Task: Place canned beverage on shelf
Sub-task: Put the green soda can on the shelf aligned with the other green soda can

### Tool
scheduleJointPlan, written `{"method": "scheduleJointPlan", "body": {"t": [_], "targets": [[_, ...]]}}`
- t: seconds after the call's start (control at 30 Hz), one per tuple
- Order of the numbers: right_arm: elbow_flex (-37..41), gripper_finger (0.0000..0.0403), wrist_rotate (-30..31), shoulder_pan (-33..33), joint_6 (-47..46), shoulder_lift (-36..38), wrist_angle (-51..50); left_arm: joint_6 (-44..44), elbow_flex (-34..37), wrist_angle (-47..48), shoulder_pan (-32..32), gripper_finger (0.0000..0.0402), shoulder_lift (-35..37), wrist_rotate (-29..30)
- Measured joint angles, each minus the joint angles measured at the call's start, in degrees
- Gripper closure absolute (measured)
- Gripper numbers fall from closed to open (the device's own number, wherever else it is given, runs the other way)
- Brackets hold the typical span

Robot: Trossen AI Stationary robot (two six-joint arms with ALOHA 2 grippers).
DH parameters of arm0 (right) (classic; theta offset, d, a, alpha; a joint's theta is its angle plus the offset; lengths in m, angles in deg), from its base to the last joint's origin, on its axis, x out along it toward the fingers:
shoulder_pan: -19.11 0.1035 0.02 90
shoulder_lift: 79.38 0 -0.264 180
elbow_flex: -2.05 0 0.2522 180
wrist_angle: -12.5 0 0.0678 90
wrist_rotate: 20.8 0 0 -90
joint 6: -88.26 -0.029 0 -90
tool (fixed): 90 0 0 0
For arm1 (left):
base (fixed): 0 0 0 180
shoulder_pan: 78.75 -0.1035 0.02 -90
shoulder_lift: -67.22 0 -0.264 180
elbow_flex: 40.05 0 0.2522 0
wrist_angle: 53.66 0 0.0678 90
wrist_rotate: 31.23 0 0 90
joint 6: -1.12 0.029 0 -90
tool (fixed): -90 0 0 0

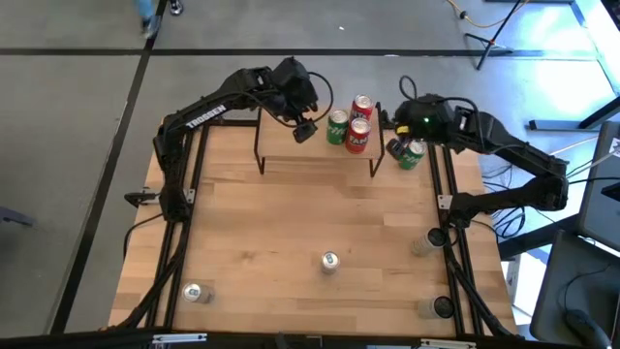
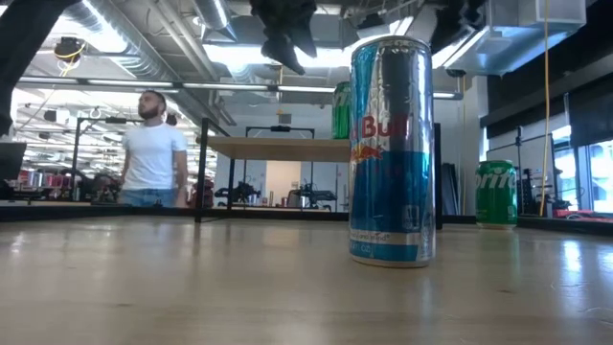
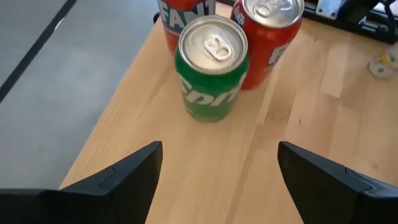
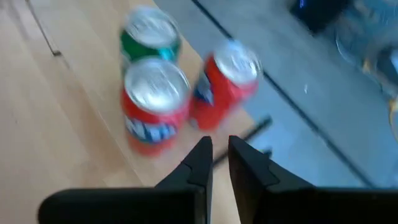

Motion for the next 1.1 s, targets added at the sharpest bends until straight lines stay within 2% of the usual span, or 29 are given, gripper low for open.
{"method": "scheduleJointPlan", "body": {"t": [0.17,0.27,0.5,0.57,0.67,0.83,0.97,1.03,1.1], "targets": [[0.02,0.0359,-1.73,-5.72,-9.14,0.12,-10.89,2.22,7.25,-3.13,-1.02,0.0088,6.2,-0.56],[0.02,0.0359,-4.18,-8.91,-11.39,-0.56,-16.2,2.84,14.74,-7.19,-2.58,0.0088,11.49,-2.83],[0.04,0.0346,-11.57,-14.3,-17.16,-3.88,-20.34,2.76,32.4,-15.89,-6.8,0.0088,25.18,-7.87],[0.05,0.0322,-13.61,-15.68,-19.52,-5.27,-21.26,2.82,35.35,-16.91,-7.99,0.0088,28.21,-7.86],[0.07,0.0261,-13.47,-16.54,-23.57,-7.34,-23.04,3.61,37.86,-17.92,-9.72,0.0088,31.76,-8.96],[0.99,0.0134,-6.74,-16.97,-31.34,-10.01,-25.03,7.1,38.29,-18.09,-12.16,0.0088,34.71,-13.25],[4.46,0.0046,-3.99,-16.97,-35.94,-11.47,-23.25,8.79,38.29,-18.04,-13.49,0.0088,35.33,-18.21],[6.66,0.0016,-3.44,-16.99,-37.29,-11.84,-21.15,8.82,38.3,-17.82,-13.89,0.0088,35.34,-20.02],[9.04,0.001,-3.53,-17.96,-38.16,-12.03,-18.9,9.39,38.33,-17.38,-14.26,0.0088,35.34,-21.1]]}}
